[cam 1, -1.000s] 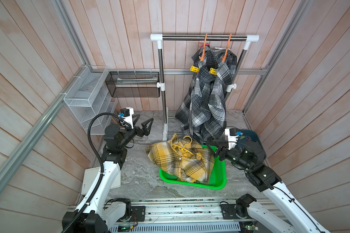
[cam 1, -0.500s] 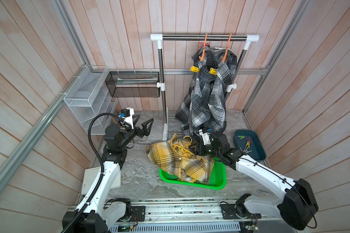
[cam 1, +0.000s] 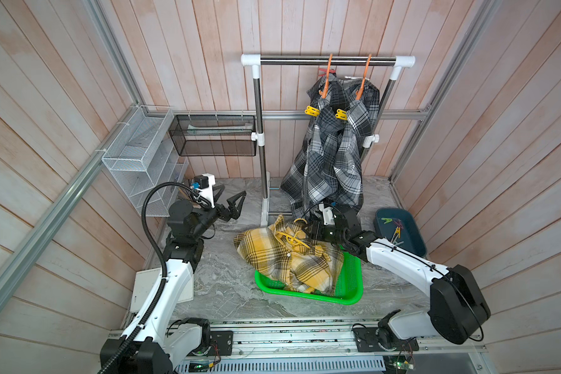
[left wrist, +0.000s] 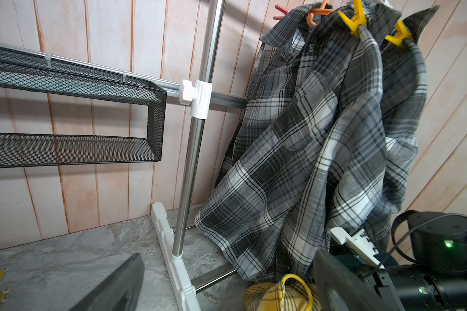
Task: Remove the clothespins securing long-sleeve shirts to the hanger
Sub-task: Remove the long-sleeve shirt from the hanger.
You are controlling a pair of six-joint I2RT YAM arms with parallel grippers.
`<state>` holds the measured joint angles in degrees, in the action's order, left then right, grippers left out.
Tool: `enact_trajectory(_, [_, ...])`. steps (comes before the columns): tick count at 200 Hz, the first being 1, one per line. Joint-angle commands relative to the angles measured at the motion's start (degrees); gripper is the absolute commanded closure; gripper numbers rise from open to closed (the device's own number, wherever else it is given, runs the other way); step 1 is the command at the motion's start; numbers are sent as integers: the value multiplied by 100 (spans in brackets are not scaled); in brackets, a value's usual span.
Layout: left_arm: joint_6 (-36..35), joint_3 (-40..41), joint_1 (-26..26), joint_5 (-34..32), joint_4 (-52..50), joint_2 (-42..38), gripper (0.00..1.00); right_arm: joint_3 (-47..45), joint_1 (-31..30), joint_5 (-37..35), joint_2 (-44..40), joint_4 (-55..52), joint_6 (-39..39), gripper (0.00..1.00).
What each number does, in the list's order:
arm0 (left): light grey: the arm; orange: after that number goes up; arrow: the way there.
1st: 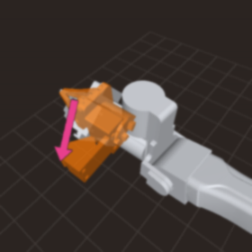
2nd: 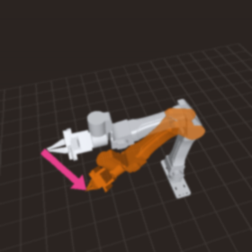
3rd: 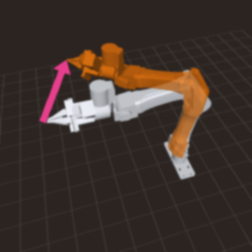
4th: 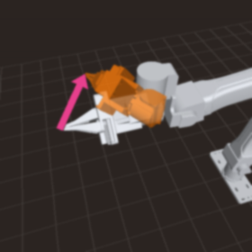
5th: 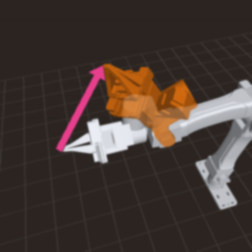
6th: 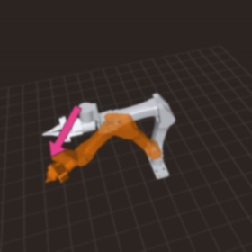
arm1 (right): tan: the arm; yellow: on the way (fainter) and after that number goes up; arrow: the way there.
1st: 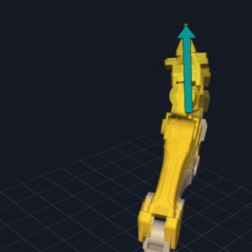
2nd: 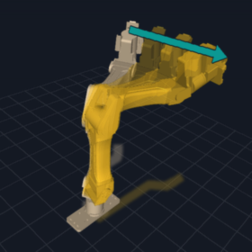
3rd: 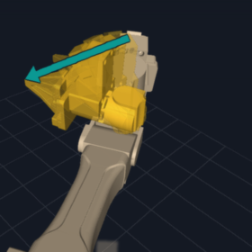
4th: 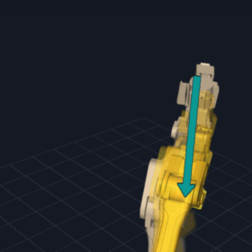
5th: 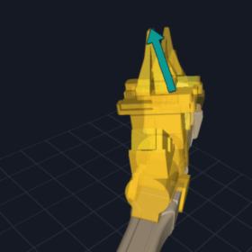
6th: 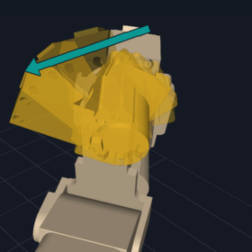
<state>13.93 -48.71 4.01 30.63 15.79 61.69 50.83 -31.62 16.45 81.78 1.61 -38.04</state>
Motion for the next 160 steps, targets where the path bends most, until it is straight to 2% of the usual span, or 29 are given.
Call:
enact_trajectory(1, [-52, 96, -36, 46, -14, -87, 1, 62, 18, 183, 187, 457, -151, 52])
enact_trajectory(83, [-38, 131, -41, 79, 3, -97, 1, 88, 33, 481, 713, 1097, -352, 56])
enact_trajectory(160, [-44, 120, -41, 85, 3, -78, 1, -622, 33, 1537, 412, 3319, -554, 61])
